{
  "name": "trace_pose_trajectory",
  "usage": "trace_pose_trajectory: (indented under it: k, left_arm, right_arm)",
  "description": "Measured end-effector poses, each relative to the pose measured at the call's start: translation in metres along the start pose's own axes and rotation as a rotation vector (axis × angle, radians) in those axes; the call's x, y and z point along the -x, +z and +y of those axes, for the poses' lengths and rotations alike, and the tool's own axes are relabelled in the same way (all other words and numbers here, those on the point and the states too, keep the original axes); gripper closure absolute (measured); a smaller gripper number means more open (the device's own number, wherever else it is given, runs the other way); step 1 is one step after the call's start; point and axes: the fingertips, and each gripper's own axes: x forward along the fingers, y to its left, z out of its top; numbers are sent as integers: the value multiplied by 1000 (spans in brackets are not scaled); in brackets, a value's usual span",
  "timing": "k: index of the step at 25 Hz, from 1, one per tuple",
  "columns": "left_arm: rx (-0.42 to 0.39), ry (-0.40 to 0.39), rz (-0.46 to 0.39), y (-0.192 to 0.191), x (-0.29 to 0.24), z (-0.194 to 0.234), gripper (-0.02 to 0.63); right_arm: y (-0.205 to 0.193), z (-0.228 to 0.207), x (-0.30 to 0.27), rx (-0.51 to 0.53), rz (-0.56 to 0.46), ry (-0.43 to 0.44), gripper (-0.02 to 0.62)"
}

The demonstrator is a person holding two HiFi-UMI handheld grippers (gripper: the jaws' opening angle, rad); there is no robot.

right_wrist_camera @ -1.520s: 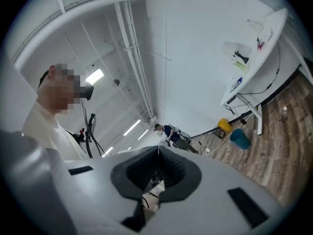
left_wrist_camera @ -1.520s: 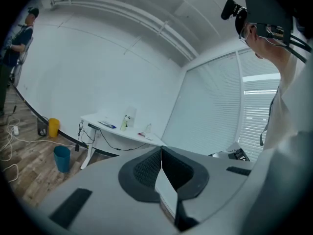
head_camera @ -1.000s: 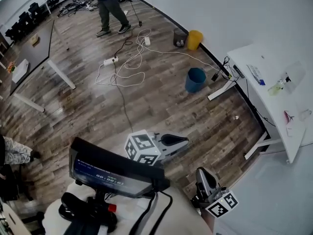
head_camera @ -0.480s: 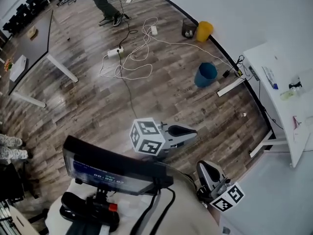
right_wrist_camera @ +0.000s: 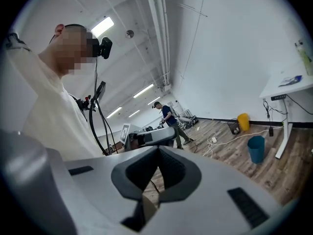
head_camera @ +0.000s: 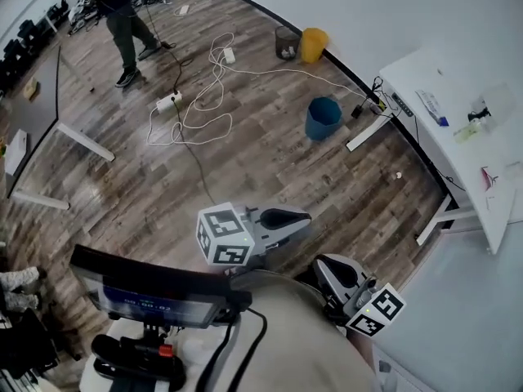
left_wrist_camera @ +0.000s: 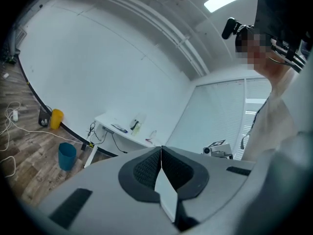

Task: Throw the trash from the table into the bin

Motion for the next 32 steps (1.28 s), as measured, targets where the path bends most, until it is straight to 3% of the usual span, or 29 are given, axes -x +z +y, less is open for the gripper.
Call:
trace_pose_trajectory:
  k: [3,7,13,19,22,26,32]
  left_arm:
    - [-43,15,12,0,-36,-2,595]
    - [-70,102,11,4,-115,12,595]
    - [-131,63,42,12,-238,-8,595]
    - [-115,14,81,2,-331,-31,595]
    - [-150,36,132,-2,-364,-31,595]
    - [-96,102,144,-2,-384,-11,595]
    - [-109,78,154,4,-416,13,595]
  right_arm:
    - [11,-27,22,1,-30,21,581]
    - [42,-74,82,40,-76,16,581]
    - [73,-137,185,-1,-145,-37,581]
    - [105,-181,273,-99,-324,-34,581]
    - [109,-191,298,-50,-332,-40,581]
    - [109,-205,307,-32,-319,-71,581]
    - [111,-235,311,-54,-293,-153,581]
